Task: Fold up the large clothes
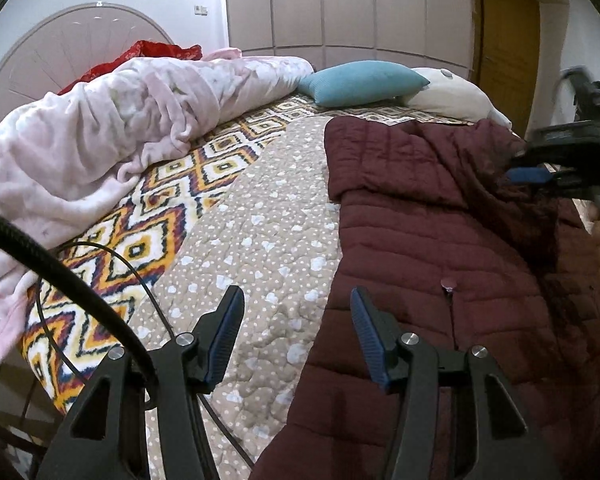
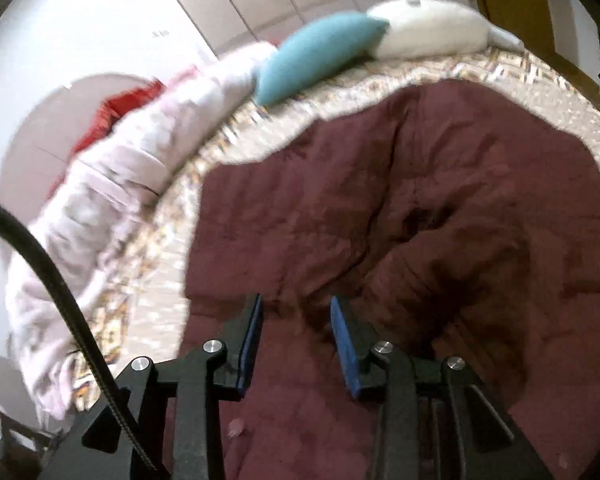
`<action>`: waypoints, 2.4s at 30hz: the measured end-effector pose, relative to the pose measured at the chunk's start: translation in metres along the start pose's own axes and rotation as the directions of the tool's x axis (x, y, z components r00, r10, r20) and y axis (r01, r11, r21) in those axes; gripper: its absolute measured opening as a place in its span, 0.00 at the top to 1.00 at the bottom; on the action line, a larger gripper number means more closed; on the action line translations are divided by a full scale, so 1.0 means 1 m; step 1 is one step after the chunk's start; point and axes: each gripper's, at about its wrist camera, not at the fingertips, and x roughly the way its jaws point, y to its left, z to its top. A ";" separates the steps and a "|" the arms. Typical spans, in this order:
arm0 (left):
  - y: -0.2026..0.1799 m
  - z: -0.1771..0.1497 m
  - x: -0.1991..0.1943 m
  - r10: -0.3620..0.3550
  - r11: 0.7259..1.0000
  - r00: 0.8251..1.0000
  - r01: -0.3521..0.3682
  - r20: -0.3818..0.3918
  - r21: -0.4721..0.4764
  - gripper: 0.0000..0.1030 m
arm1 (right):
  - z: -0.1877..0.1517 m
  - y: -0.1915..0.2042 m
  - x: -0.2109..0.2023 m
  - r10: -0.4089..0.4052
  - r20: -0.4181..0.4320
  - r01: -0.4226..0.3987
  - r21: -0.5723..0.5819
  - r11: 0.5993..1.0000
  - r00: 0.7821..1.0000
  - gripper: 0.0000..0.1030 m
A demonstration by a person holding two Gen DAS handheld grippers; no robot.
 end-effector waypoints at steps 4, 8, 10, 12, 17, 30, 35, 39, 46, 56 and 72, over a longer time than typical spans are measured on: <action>-0.005 -0.001 0.001 -0.009 1.000 1.000 0.009 -0.010 -0.006 0.47 | -0.023 -0.013 -0.026 -0.034 0.036 0.034 -0.007 0.999 0.999 0.58; -0.011 -0.005 0.000 -0.001 1.000 1.000 0.001 -0.031 0.006 0.46 | -0.040 -0.043 -0.003 -0.090 -0.053 0.093 0.058 0.994 0.995 0.58; -0.013 -0.006 -0.004 0.008 1.000 1.000 -0.008 -0.030 0.019 0.46 | -0.044 -0.058 0.004 -0.066 -0.067 0.074 0.118 0.990 0.996 0.58; -0.015 -0.007 -0.008 0.027 0.999 0.999 -0.026 -0.023 0.032 0.46 | -0.045 -0.058 -0.002 -0.055 -0.051 0.062 0.133 0.989 0.997 0.58; -0.019 -0.008 -0.014 0.039 0.999 0.999 -0.038 -0.023 0.038 0.46 | -0.055 -0.036 -0.039 -0.100 0.022 0.100 0.008 0.995 0.995 0.53; -0.037 -0.019 -0.036 0.008 0.996 1.000 -0.007 -0.016 0.086 0.46 | -0.137 -0.094 -0.112 -0.200 0.004 0.199 0.101 0.975 0.980 0.45; -0.041 -0.022 -0.049 -0.003 0.996 1.000 0.003 -0.004 0.092 0.46 | -0.164 -0.121 -0.154 -0.252 0.044 0.240 0.176 0.955 0.967 0.44; -0.043 -0.024 -0.061 -0.010 0.995 1.000 0.009 0.012 0.098 0.45 | -0.182 -0.135 -0.185 -0.289 0.071 0.268 0.217 0.939 0.955 0.42; -0.044 -0.029 -0.082 -0.010 0.994 1.000 0.007 0.030 0.107 0.44 | -0.207 -0.155 -0.216 -0.322 0.083 0.287 0.288 0.914 0.943 0.41; -0.020 -0.032 -0.116 0.025 0.998 0.998 -0.029 0.062 0.059 0.44 | -0.229 -0.159 -0.250 -0.339 0.116 0.286 0.327 0.900 0.934 0.40; 0.047 -0.037 -0.144 0.144 0.988 0.987 -0.139 0.066 -0.069 0.43 | -0.249 -0.175 -0.293 -0.378 0.156 0.292 0.398 0.870 0.913 0.39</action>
